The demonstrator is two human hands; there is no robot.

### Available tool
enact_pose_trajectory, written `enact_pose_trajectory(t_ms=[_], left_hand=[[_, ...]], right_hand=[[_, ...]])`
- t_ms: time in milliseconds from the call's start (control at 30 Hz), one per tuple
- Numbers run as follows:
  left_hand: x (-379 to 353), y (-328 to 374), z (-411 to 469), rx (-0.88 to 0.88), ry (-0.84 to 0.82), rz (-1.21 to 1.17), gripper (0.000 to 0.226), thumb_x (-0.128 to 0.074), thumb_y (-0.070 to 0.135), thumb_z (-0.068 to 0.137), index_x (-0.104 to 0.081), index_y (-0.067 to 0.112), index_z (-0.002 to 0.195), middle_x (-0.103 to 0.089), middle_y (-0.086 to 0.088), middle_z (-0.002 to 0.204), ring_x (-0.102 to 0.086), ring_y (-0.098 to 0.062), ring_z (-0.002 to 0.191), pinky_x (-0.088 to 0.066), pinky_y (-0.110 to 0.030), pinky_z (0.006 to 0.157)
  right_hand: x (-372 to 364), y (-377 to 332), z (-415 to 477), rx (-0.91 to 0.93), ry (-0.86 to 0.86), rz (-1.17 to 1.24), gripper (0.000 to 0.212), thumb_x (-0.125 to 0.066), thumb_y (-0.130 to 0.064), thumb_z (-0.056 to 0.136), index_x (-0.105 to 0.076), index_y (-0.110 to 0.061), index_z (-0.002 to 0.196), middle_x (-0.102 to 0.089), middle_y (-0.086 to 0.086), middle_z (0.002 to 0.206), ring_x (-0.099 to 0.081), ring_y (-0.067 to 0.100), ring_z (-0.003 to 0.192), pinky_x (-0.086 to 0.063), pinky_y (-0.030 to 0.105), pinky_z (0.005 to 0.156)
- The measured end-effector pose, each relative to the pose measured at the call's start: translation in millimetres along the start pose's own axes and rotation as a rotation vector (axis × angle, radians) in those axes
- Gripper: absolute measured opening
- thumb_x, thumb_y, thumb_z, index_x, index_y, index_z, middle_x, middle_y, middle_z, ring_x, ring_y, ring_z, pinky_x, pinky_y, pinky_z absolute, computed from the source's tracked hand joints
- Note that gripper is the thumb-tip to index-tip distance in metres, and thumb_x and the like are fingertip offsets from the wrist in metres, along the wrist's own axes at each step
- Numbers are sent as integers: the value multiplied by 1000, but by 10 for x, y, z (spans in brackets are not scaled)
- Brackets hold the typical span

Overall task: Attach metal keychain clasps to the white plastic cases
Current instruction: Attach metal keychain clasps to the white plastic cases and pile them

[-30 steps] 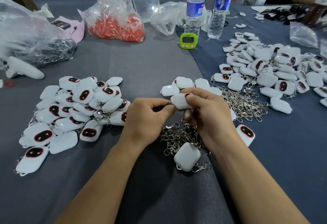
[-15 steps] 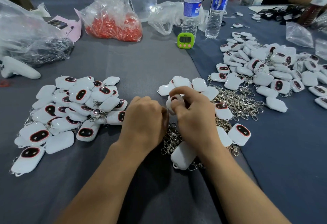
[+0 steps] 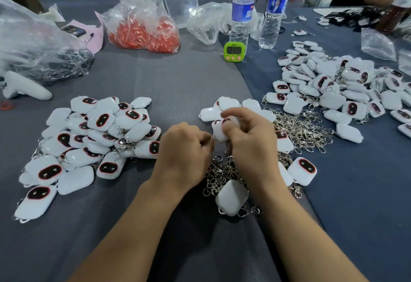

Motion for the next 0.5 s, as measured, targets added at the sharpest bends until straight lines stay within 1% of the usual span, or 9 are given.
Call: enact_pose_trajectory(t_ms=[67, 100, 133, 200, 267, 333, 367, 433, 500], left_hand=[[-22, 107, -18, -135, -26, 206, 14, -66, 17, 71, -66, 18, 57, -54, -4, 55, -46, -27, 61, -26, -31, 65], [-31, 118, -31, -153, -29, 239, 13, -67, 15, 70, -66, 19, 57, -53, -3, 55, -45, -26, 61, -26, -31, 66], [-27, 108, -36, -140, -15, 235, 14, -66, 17, 73, -67, 19, 59, -54, -2, 56, -45, -26, 62, -26, -32, 67], [2, 55, -39, -53, 34, 104, 21, -63, 23, 85, -70, 18, 65, -57, 0, 58, -49, -23, 62, -29, -32, 64], [-54, -64, -14, 134, -6, -255, 23, -65, 34, 90, -75, 21, 74, -52, 7, 53, -44, -11, 55, -32, -28, 57], [-170, -110, -8, 294, -92, -612, 18, -68, 42, 86, -79, 29, 79, -43, 12, 50, -35, -6, 50, -32, -23, 50], [-191, -106, -4, 344, -108, -720, 16, -68, 41, 83, -80, 31, 79, -42, 13, 50, -34, -6, 49, -32, -21, 49], [-179, -113, -7, 395, -98, -824, 13, -70, 33, 80, -81, 34, 73, -48, 15, 48, -38, -2, 46, -34, -15, 48], [-118, -112, -14, 367, -72, -706, 13, -70, 33, 78, -80, 31, 71, -56, 14, 50, -46, -2, 48, -37, -19, 49]], right_hand=[[-87, -133, -99, 205, -11, -273, 19, -62, -12, 91, -70, -29, 95, -61, -16, 60, -55, 4, 55, -38, 13, 55], [-101, -144, -112, 228, -6, -309, 19, -62, -14, 91, -70, -31, 96, -62, -17, 62, -58, 3, 59, -38, 11, 57], [-81, -124, -87, 202, 11, -296, 18, -61, -14, 92, -70, -30, 95, -62, -14, 63, -59, 5, 60, -40, 14, 59], [5, -12, 8, 13, 43, -83, 19, -58, -9, 95, -71, -23, 93, -61, -2, 62, -54, 15, 53, -46, 29, 55], [33, 115, 59, -217, 37, 235, 22, -53, -2, 97, -71, -14, 94, -57, 11, 58, -46, 17, 42, -38, 26, 42], [3, 187, 52, -373, -12, 462, 22, -51, 2, 97, -70, -8, 97, -59, 12, 59, -44, 13, 38, -29, 21, 35], [-19, 203, 38, -421, -38, 535, 22, -50, 2, 97, -70, -7, 99, -61, 12, 62, -45, 12, 37, -28, 20, 34], [-44, 226, 28, -471, -60, 605, 22, -50, 2, 97, -71, -6, 100, -64, 14, 67, -45, 10, 37, -28, 19, 34], [-26, 220, 45, -422, -40, 549, 22, -52, 1, 96, -72, -8, 99, -62, 14, 67, -44, 12, 38, -28, 19, 35]])
Point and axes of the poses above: each hand's wrist, its own z-axis towards the middle knuckle, its own x-axis out of the back of the hand, y = z × x, the point moved 7 cm from there along z, towards the middle knuckle
